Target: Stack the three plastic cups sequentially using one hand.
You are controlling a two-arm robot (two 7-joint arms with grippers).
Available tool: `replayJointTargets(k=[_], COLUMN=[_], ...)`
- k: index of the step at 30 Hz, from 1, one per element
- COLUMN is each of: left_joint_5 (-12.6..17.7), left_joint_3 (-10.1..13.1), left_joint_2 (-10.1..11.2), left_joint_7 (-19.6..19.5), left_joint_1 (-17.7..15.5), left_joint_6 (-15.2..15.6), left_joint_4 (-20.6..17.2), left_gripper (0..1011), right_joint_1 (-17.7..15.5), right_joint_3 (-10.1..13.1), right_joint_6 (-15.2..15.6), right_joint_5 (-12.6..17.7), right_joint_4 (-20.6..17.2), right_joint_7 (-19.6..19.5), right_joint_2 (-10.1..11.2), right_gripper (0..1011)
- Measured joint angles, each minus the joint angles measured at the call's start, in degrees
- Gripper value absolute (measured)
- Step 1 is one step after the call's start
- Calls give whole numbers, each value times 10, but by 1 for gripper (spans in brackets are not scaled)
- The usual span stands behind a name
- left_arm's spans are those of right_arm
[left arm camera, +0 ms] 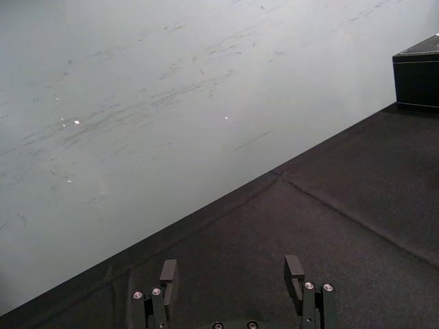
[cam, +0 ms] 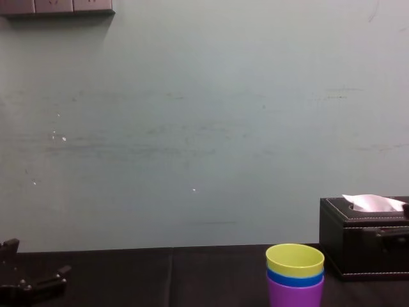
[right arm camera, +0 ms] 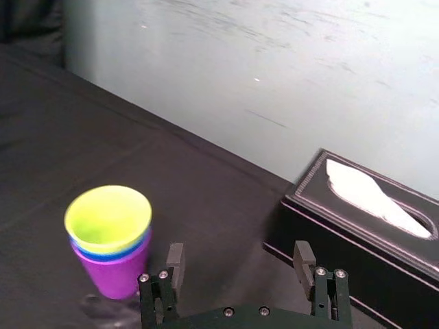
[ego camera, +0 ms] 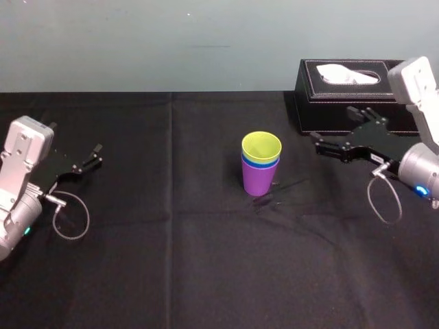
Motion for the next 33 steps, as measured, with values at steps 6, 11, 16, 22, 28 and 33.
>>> replayJointTargets(k=[6,11,16,22,28,33], left_joint_5=[0,0,0,0,0,0], left_joint_3=[0,0,0,0,0,0], left_joint_2=[0,0,0,0,0,0], left_joint_7=[0,0,0,0,0,0], left_joint_1=[0,0,0,0,0,0], left_joint_6=[0,0,0,0,0,0], left_joint_4=[0,0,0,0,0,0], left_gripper=[1011,1011,1011,1011,1011,1011], right_joint_1=[-15,-23,-27,-28,-28,-27], right_joint_3=[14,22,26,27,27,27], right_joint_6=[-19,-30,-34,-35,-35,-35], right_joint_5=[-16,-29,-39,-41,-41,-40], right_joint_4=[20,35,47,51,49,48], right_joint_7=[-17,-28,-31,-31,-31,-31], right_joint_2=[-7,-15,-21,-23,-22,-21], right_gripper=[1003,1003,1003,1003,1003,1003])
